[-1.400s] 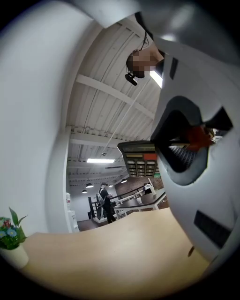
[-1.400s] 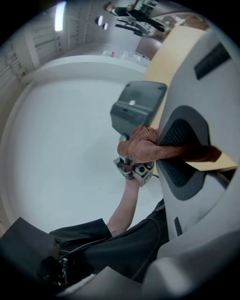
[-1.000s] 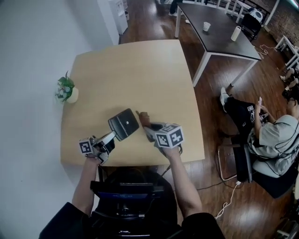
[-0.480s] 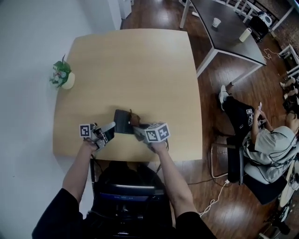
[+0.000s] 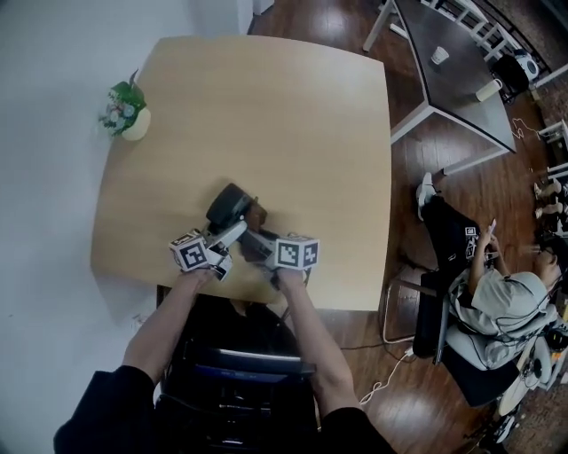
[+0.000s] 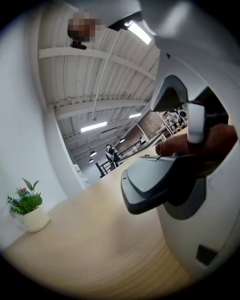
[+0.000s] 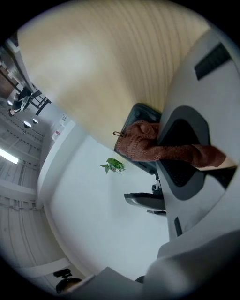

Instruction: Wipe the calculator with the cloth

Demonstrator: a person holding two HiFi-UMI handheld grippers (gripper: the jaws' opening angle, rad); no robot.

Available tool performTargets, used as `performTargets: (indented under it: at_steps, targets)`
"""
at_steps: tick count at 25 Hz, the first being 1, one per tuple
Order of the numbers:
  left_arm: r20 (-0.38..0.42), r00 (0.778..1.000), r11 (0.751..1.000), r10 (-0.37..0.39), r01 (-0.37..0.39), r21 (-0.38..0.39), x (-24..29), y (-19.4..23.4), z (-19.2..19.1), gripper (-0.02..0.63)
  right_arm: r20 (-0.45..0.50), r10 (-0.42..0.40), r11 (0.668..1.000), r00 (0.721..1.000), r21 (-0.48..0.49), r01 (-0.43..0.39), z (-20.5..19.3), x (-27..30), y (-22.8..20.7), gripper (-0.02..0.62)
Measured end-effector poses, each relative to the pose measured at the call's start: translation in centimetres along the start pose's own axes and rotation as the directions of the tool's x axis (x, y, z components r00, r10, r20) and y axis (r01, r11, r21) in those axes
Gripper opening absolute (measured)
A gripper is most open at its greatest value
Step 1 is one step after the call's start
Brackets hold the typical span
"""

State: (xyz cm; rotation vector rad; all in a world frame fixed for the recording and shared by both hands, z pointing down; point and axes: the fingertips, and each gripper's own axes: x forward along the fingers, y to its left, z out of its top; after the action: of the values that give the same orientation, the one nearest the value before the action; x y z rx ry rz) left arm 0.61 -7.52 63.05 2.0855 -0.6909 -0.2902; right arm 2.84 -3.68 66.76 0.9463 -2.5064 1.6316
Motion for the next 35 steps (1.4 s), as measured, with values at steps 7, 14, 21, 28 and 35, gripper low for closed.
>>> performTargets:
  at_steps: [7,14,21,28,35]
  targets:
    - [-0.170,0.976,0.961,0.133,-0.085,0.263,1.3,1.5,-2.1,0.224,0.107,0.020,0.997,0.994,0.075,-0.029,0.4,-1.7,-0.7,0.067]
    - [-0.248,0.953,0.931,0.176,-0.080,0.355,1.4,1.3,-2.5,0.144,0.129,-0.063,0.998,0.990,-0.012,0.066,1.7,-6.3,-1.6,0.067]
    - [-0.382,0.897,0.789,0.222,0.065,0.611,1.7,-3.2,-1.2,0.133,0.026,0.049,0.877,0.998,-0.480,-0.030,8.8,-6.1,12.9,0.067]
    - [-0.414,0.885,0.630,0.214,0.199,0.751,2.0,-9.4,0.3,0.132,-0.107,-0.011,0.713,0.994,-0.698,-0.067,8.3,-2.8,18.3,0.069]
    - [-0.371,0.914,0.628,0.165,0.193,0.754,0.9,-12.3,2.3,0.132,0.021,-0.040,0.698,0.999,-0.715,0.043,11.6,-7.0,16.9,0.069]
